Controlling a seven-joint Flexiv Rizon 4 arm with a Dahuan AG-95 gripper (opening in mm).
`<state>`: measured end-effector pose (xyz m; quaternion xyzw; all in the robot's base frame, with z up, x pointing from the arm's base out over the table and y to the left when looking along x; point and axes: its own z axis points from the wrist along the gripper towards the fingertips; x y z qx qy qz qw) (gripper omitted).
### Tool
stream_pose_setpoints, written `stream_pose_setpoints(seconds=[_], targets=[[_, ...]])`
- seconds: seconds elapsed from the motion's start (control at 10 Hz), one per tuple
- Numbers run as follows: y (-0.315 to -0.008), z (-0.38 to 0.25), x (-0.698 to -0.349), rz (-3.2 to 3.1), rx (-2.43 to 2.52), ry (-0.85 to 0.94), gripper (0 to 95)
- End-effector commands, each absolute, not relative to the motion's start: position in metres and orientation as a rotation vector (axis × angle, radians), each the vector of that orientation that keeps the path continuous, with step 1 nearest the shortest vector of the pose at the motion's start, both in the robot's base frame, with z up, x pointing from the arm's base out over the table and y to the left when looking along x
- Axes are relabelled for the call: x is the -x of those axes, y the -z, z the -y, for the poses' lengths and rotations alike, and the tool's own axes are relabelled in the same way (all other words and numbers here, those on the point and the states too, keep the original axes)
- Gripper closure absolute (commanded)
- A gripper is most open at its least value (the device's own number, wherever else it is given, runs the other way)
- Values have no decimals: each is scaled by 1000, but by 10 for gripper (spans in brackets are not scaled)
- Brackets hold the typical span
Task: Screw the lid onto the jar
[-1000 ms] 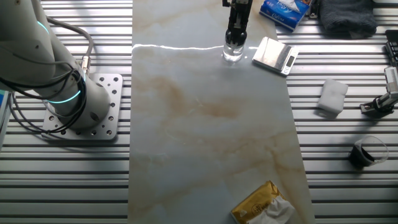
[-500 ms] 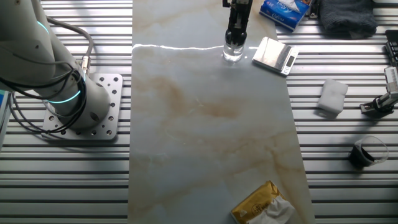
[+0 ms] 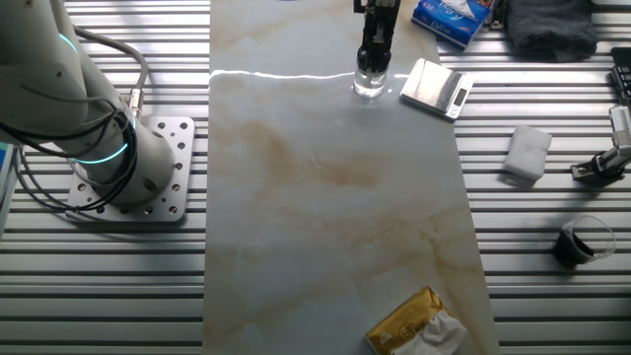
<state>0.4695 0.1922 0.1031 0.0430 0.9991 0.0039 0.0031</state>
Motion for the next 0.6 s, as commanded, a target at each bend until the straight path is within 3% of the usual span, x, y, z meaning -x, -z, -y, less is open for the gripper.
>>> stream_pose_setpoints(seconds=[0.1, 0.6], targets=[[-104, -193, -469, -3136, 26, -66, 190], [-106, -193, -469, -3122, 262, -49, 190]])
